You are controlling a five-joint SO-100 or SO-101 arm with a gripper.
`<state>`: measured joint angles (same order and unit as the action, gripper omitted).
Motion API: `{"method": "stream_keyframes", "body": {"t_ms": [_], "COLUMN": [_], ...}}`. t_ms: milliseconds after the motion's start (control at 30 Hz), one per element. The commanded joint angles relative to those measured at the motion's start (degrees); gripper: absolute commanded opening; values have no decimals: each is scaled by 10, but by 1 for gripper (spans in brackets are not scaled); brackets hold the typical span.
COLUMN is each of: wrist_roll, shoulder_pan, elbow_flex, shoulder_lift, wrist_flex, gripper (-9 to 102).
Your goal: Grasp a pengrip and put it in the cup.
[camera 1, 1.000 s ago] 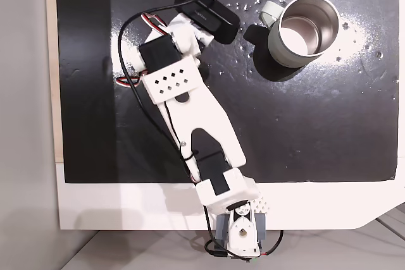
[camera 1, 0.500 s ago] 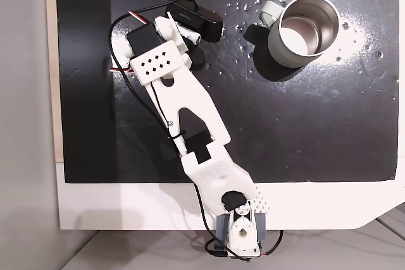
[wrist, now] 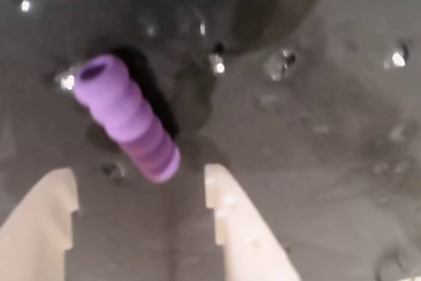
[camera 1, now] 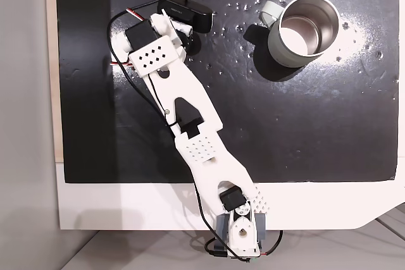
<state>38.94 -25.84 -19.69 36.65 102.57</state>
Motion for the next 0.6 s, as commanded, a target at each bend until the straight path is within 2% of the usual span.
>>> {"method": "stream_keyframes", "body": {"t_ms": [0, 367, 567], "wrist_roll": [11, 25, 25], "shoulder_pan": [9, 11, 14], "elbow_flex": [62, 155, 170], "shoulder_lift": [-14, -87, -99], "wrist_flex": [6, 5, 5], "gripper": [19, 16, 4]}}
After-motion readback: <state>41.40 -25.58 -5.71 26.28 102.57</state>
